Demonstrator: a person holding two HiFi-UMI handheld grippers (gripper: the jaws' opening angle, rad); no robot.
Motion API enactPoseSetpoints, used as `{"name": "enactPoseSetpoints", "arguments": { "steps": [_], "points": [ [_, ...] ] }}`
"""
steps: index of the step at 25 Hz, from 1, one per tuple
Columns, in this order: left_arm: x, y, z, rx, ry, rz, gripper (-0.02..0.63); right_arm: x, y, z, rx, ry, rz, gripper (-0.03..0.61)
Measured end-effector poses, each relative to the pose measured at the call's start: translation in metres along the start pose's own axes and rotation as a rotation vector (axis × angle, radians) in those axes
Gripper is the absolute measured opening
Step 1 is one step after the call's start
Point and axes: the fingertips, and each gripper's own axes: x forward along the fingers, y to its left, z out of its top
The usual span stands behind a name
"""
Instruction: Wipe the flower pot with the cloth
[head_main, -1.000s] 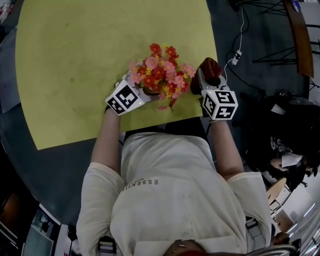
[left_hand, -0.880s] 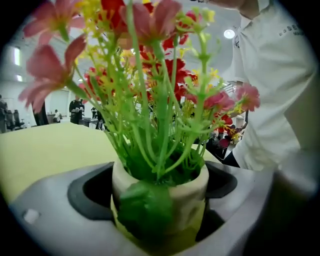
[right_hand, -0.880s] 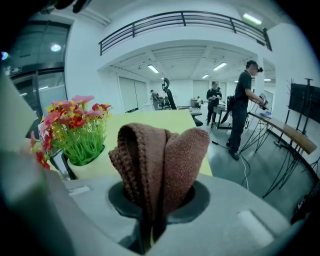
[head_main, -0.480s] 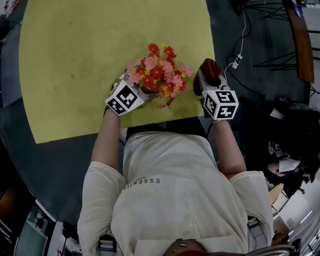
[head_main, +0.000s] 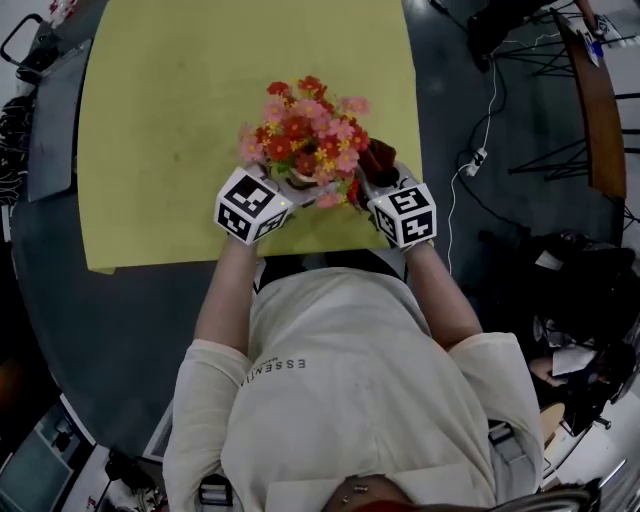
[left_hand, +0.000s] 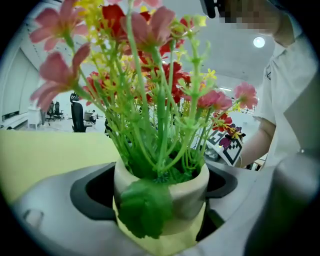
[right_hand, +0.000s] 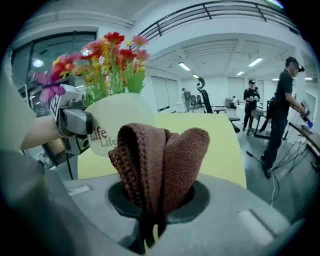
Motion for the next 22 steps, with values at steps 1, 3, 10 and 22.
{"name": "enactPoseSetpoints", "arguments": {
  "steps": [1, 3, 10, 22],
  "points": [
    [-0.003, -0.001, 0.01, 0.0, -0.009, 0.01, 0.54, 0.001, 0.01, 0.009, -0.022, -0.018, 0.027, 0.046],
    [-0.008, -0.001, 0.027, 0.013, -0.023, 0.027, 0.54, 0.001, 0.03, 0.028, -0.058, -0.064, 0.071, 0.046],
    [-0.031, 0.001, 0.074, -0.029, -0.142, 0.062, 0.54, -0.013, 0.088, 0.073, -0.142, -0.202, 0.195, 0.046],
    [-0.042, -0.005, 0.094, 0.03, -0.137, 0.06, 0.54, -0.015, 0.153, 0.065, -0.231, -0.181, 0.327, 0.046]
  ]
}}
